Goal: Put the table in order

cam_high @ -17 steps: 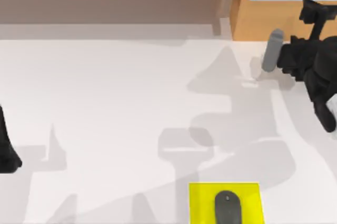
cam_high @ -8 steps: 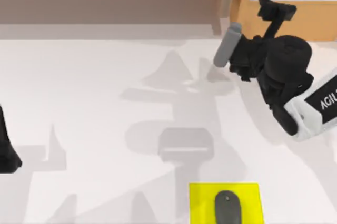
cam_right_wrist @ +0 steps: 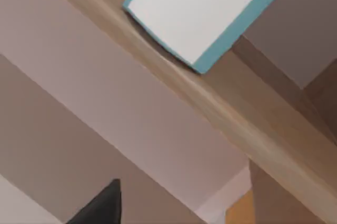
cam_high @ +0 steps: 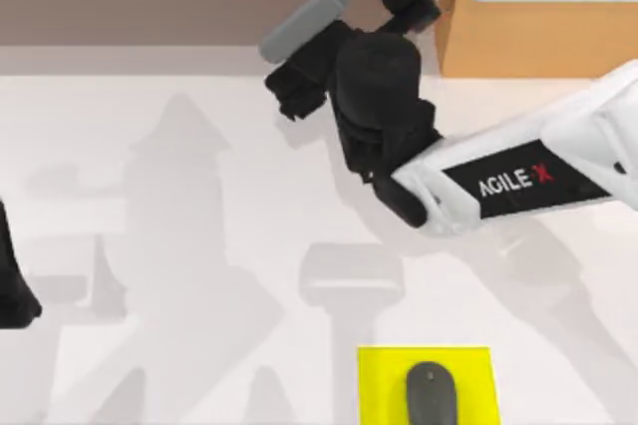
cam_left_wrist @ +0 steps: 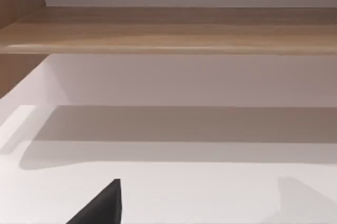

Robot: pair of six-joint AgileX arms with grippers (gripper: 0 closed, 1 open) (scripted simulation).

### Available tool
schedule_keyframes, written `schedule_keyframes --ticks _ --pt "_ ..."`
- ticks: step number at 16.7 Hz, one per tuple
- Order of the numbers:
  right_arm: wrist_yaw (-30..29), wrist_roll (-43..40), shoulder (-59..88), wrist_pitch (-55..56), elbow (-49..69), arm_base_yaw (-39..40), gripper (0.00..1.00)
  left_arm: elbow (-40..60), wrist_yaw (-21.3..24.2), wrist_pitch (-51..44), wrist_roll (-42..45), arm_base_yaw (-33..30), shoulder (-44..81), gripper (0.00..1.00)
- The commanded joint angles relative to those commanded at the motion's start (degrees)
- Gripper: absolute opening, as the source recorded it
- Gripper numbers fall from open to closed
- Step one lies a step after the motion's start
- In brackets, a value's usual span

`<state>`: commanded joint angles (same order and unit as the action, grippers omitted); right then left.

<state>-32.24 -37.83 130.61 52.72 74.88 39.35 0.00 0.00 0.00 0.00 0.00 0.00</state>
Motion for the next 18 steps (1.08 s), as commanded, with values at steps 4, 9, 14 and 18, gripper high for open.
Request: schedule_keyframes --ticks 4,9,14,18 --pt "-6.08 17.47 3.46 -10.01 14.74 2.62 1.0 0.0 0.0 0.0 0.0 0.0 0.0 1.0" --pt "-11.52 33.13 7.13 -19.88 29.88 3.7 1.0 0.0 0.0 0.0 0.0 0.0 0.0 1.0" --pt "-12.97 37.31 8.24 -22.77 34.32 3.84 1.0 0.0 0.0 0.0 0.0 0.0 0.0 1.0" --pt "-12.8 37.23 8.01 -22.79 34.38 3.5 1.0 0.0 0.0 0.0 0.0 0.0 0.0 1.0"
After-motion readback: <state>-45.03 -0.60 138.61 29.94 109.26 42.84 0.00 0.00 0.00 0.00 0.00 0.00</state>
